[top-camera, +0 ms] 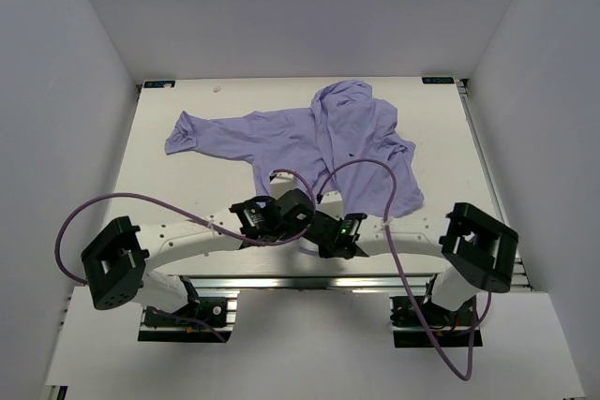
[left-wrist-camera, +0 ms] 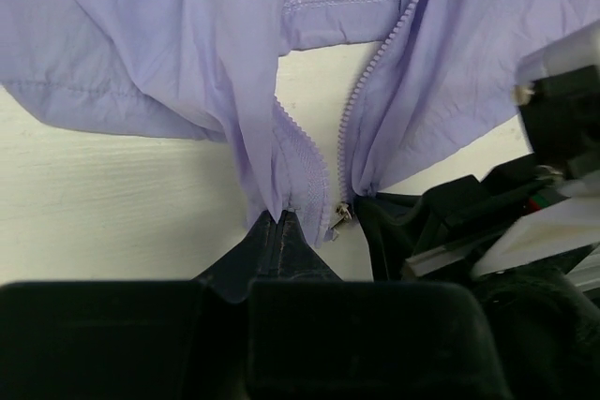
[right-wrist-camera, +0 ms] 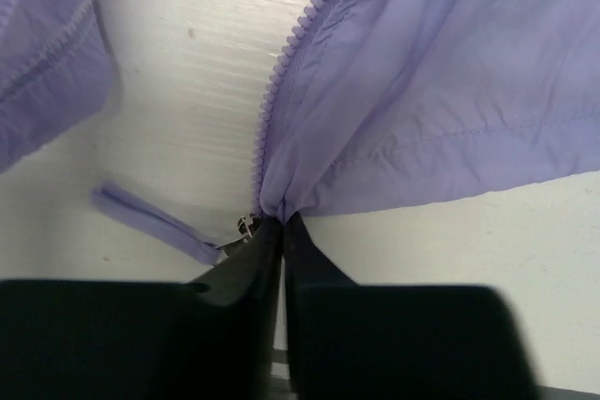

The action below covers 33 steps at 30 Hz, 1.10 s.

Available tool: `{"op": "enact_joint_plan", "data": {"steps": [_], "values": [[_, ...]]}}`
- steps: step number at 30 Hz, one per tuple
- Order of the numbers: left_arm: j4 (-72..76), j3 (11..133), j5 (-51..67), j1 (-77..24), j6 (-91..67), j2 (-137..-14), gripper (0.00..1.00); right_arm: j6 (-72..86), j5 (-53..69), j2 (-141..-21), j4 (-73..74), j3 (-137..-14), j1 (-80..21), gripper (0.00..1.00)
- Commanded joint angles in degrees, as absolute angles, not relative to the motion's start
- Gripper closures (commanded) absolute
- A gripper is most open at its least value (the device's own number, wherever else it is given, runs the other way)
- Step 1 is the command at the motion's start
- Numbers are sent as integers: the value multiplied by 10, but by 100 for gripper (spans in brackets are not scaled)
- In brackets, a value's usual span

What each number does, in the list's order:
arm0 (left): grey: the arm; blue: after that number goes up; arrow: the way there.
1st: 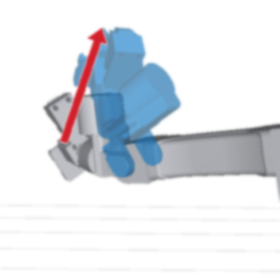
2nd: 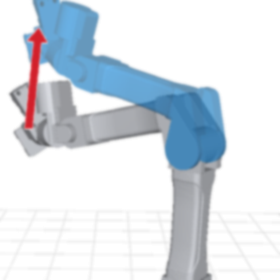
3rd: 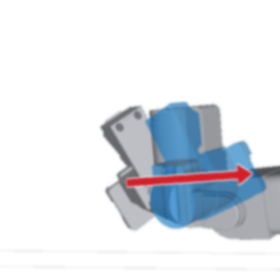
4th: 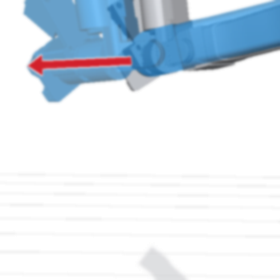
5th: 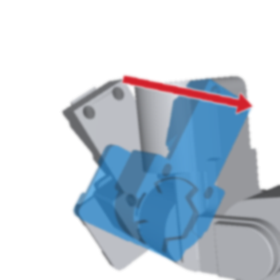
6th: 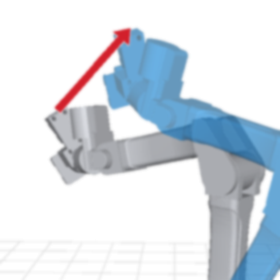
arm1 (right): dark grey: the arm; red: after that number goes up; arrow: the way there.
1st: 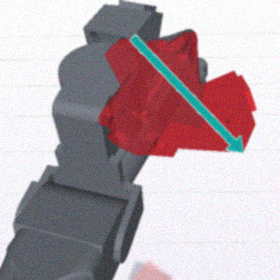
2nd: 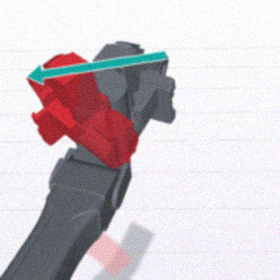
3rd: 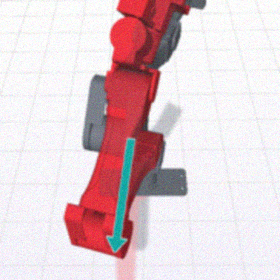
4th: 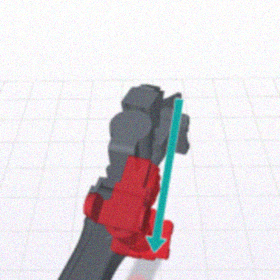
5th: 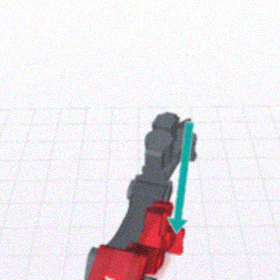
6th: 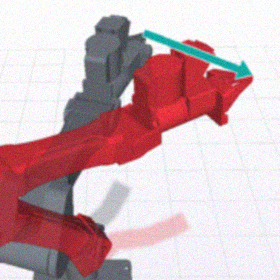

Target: Zip up the jacket

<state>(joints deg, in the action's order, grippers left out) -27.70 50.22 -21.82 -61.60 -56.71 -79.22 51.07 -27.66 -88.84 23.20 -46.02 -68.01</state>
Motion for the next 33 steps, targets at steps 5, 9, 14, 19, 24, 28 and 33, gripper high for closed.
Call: {"op": "enact_joint_plan", "data": {"steps": [5,9,14,19,24,28,33], "values": [[-314,515,-272,-615,-568,-749,100,545,-282,-942,283,-453,-693,100],[-310,534,-289,-609,-544,-745,100,472,-249,-775,118,-374,-661,100],[-266,560,-275,-594,-506,-745,100,386,-79,-606,-115,-269,-550,100],[-215,563,-290,-589,-470,-726,100,339,-8,-542,-225,-253,-511,100],[-162,551,-302,-586,-449,-696,100,356,69,-538,-315,-224,-461,100],[-154,550,-320,-586,-448,-697,100,359,84,-555,-337,-228,-453,100],[-150,547,-303,-586,-449,-700,100,358,77,-565,-347,-233,-450,100]]}}
